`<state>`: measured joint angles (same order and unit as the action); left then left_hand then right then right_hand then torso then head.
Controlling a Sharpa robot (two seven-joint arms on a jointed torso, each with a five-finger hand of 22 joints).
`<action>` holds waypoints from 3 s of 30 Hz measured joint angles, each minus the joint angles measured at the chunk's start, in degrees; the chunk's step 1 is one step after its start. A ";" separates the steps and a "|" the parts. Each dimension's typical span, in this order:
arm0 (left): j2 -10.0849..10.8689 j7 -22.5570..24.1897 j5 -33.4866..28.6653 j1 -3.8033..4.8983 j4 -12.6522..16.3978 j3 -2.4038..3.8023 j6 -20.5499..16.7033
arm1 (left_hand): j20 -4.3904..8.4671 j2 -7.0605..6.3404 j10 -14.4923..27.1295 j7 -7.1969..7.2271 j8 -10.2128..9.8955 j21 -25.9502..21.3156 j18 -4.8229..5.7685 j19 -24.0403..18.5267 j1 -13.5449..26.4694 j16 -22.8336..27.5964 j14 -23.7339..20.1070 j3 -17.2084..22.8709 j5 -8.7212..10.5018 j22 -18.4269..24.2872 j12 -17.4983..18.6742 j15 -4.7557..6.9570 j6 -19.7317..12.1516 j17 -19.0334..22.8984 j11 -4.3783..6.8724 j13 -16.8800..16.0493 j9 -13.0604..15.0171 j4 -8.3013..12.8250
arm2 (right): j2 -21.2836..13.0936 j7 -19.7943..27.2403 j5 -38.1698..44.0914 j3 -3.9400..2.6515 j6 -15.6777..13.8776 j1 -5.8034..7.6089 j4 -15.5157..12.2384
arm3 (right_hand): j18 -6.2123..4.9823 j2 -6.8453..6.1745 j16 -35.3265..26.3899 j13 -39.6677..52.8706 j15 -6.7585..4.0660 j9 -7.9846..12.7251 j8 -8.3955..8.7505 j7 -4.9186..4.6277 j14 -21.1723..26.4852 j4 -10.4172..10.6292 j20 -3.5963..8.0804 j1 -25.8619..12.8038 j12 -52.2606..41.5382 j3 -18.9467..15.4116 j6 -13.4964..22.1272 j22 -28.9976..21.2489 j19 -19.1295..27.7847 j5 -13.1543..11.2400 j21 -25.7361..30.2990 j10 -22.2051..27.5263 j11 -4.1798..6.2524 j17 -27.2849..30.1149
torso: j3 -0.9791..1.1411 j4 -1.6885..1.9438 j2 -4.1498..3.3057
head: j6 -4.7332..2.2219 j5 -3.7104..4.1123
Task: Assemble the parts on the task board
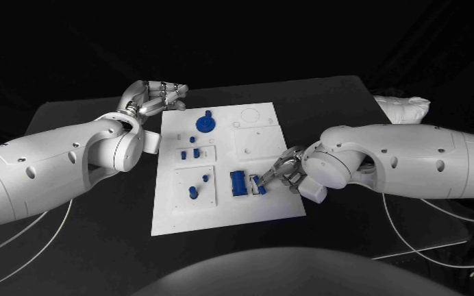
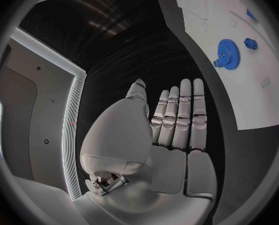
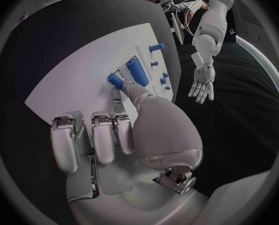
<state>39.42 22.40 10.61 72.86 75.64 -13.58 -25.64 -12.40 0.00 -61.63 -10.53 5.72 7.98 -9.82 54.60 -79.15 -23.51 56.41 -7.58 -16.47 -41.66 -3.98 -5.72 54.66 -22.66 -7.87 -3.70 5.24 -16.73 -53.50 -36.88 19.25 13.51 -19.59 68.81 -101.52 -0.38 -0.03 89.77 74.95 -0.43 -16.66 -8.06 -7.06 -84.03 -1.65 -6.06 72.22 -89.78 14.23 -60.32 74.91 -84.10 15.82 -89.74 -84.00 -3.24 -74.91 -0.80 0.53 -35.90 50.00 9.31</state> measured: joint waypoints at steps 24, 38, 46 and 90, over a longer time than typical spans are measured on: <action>-0.02 -0.03 0.00 0.00 0.00 0.00 0.00 | 0.00 0.00 0.00 0.00 0.00 0.00 0.00 0.00 0.00 0.00 0.00 0.00 0.00 -0.01 0.00 0.00 0.00 -0.01 0.00 0.00 0.00 0.00 | 0.77 -0.37 0.01 -0.02 0.05 0.01 0.24 | 0.00 -0.64 0.00 -0.02 0.00 1.32 2.24 -1.35 0.00 0.31 0.00 -0.64 0.00 -0.50 2.64 0.04 0.00 -0.31 0.00 -0.09 -0.93 0.00 | -0.01 0.00 -0.02 | 0.00 -0.10; 0.00 -0.06 0.00 0.00 0.00 0.00 0.01 | 0.00 0.00 0.00 0.00 0.00 0.00 0.01 0.00 0.00 0.00 0.00 0.00 0.00 -0.01 0.00 0.00 0.00 -0.01 0.00 0.00 -0.01 0.00 | 0.78 -0.41 0.04 -0.24 0.74 0.23 0.06 | -0.01 -2.93 0.00 -0.02 1.26 1.29 3.34 -2.48 0.00 1.57 -1.04 -3.38 0.00 -3.81 7.05 0.03 0.00 -1.06 0.00 0.03 -2.47 0.01 | -0.01 0.00 -0.01 | 0.00 -0.15; 0.03 -0.06 0.00 0.00 -0.03 0.00 0.01 | 0.00 0.00 0.00 0.00 0.00 0.00 0.01 0.00 0.00 0.00 0.00 0.01 0.00 -0.02 0.00 0.00 0.00 -0.01 0.00 0.00 0.04 0.00 | 0.32 -0.40 0.83 -0.24 0.97 0.21 -0.52 | 0.00 -3.27 0.00 -0.02 1.67 1.29 3.46 -2.17 0.00 2.77 -1.45 -5.47 0.00 -5.62 7.53 0.03 -0.01 -2.20 0.00 0.02 -2.46 -0.04 | -0.03 0.00 -0.01 | 0.00 -0.16; -0.32 -0.10 0.01 -0.02 -0.56 0.00 0.14 | 0.00 0.00 0.00 0.00 0.00 0.00 0.00 0.00 0.00 0.00 0.00 0.01 0.00 0.11 0.00 0.00 0.00 0.04 0.00 0.00 0.02 -0.01 | -2.98 -2.83 17.05 -0.01 12.76 0.07 -1.95 | 0.00 0.39 0.00 -0.04 -1.43 -22.65 -25.20 2.59 -0.01 9.53 1.36 -6.67 0.00 -17.66 8.89 0.00 0.10 -12.63 0.00 0.00 1.85 -0.02 | 0.01 -0.01 -0.01 | 0.00 -0.01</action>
<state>39.09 22.30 10.61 72.84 75.08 -13.58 -25.51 -12.40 0.00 -61.63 -10.53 5.72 7.98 -9.82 54.60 -79.15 -23.51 56.41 -7.57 -16.47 -41.56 -3.98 -5.72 54.66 -22.61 -7.87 -3.69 5.26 -16.74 -56.48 -39.71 36.30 13.51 -6.83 68.88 -103.47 -0.38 0.36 89.77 74.91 -1.87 -39.31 -33.26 -4.47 -84.04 7.88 -4.70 65.55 -89.78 -3.43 -51.43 74.91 -84.01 3.19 -89.74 -84.01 -1.39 -74.92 -0.79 0.52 -35.91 50.00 9.31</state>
